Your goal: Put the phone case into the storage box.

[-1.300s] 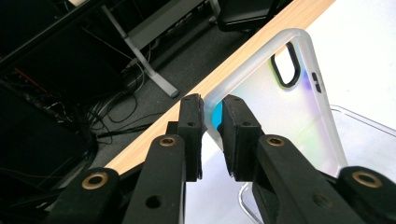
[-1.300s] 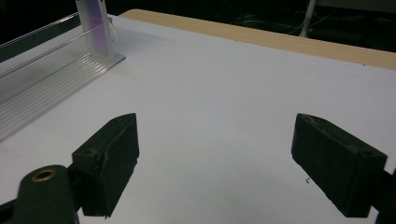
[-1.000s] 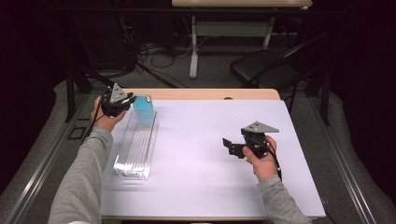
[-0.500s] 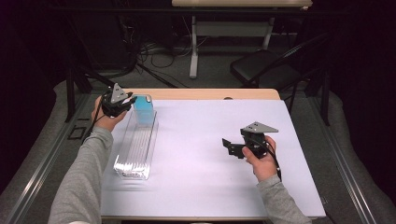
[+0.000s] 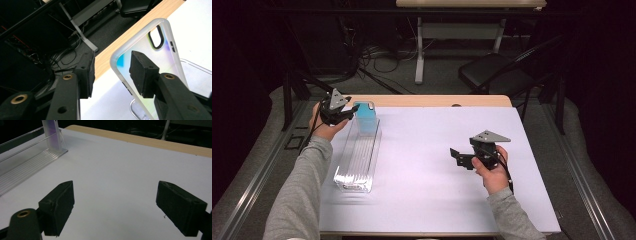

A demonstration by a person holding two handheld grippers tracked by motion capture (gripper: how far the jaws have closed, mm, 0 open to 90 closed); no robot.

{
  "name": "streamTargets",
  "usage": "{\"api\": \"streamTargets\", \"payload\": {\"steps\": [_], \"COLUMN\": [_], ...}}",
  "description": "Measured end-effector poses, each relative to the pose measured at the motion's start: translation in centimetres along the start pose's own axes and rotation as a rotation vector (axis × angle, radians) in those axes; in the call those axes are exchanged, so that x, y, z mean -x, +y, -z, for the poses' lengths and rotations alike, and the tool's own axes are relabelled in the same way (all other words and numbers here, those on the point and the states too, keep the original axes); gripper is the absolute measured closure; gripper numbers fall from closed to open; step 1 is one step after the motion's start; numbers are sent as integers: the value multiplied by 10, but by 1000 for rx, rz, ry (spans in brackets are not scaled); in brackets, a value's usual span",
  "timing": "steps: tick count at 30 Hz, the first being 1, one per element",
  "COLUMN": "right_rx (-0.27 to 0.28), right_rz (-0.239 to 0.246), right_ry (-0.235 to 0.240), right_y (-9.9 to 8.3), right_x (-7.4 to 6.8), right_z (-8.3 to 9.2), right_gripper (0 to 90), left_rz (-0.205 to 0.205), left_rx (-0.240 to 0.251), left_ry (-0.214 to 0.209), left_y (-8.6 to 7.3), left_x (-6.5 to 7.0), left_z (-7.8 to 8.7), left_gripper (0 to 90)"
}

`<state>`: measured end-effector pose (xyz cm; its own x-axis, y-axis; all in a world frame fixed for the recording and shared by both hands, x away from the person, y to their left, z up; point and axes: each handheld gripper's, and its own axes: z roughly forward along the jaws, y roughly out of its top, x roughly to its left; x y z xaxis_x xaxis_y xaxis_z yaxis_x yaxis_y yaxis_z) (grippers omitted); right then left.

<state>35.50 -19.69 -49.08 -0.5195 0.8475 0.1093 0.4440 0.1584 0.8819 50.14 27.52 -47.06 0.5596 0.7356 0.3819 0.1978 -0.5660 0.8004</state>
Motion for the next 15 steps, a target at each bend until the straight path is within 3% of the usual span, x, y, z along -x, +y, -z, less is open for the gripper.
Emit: {"api": "streamTargets", "payload": {"steps": [7, 15], "right_rx": [0, 0], "right_rz": [0, 0], "right_ry": [2, 3], "right_y": [0, 0], "right_x": [0, 0], "right_z": [0, 0], "right_gripper": [149, 149], "left_rz": [4, 7], "left_rx": [0, 2], "left_ry": [19, 22], "left_y": [0, 1], "left_x": [-1, -1], "left_z": [1, 5], "left_gripper": [451, 421]}}
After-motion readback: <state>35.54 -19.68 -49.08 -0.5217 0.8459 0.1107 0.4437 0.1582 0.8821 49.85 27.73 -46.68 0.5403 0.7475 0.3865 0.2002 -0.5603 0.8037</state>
